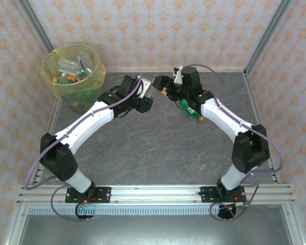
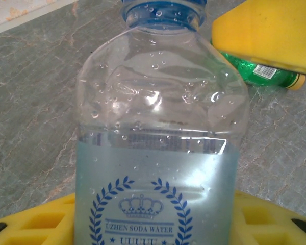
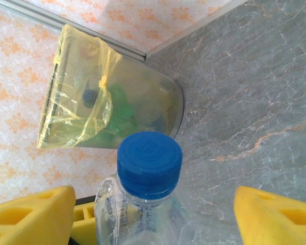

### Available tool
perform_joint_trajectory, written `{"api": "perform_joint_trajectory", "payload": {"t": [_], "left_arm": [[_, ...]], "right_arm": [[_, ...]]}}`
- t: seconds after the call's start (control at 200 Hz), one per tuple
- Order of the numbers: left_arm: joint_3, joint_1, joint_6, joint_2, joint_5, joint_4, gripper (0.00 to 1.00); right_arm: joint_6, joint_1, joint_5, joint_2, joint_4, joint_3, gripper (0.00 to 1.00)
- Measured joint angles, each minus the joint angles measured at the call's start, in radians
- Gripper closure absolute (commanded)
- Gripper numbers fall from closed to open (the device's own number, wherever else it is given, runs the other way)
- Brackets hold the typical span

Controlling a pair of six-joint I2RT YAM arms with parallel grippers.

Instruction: Put the plastic bottles in the bin

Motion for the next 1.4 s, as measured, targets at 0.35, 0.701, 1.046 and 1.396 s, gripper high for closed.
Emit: {"api": "perform_joint_trajectory", "payload": {"t": [0.35,0.701,1.046,1.396], "left_arm": [[-0.003,0.043,-0.053,-0.101,-0.05,0.029,0.5],[0.061,0.274,-0.229,-0.182,-0.058,0.04,0.52],[0.09,0.496,-0.554,-0.3,-0.088,0.148,0.47],[-0.073,0.659,-0.98,-0.325,-0.076,0.338,0.49]], "right_arm": [[0.011,-0.064,0.124,-0.137,-0.005,-0.072,0.0],[0.01,-0.068,0.179,-0.209,0.025,-0.148,0.0],[0.01,-0.068,0.178,-0.214,0.055,-0.201,0.0],[0.011,-0.068,0.178,-0.214,0.079,-0.219,0.0]]}}
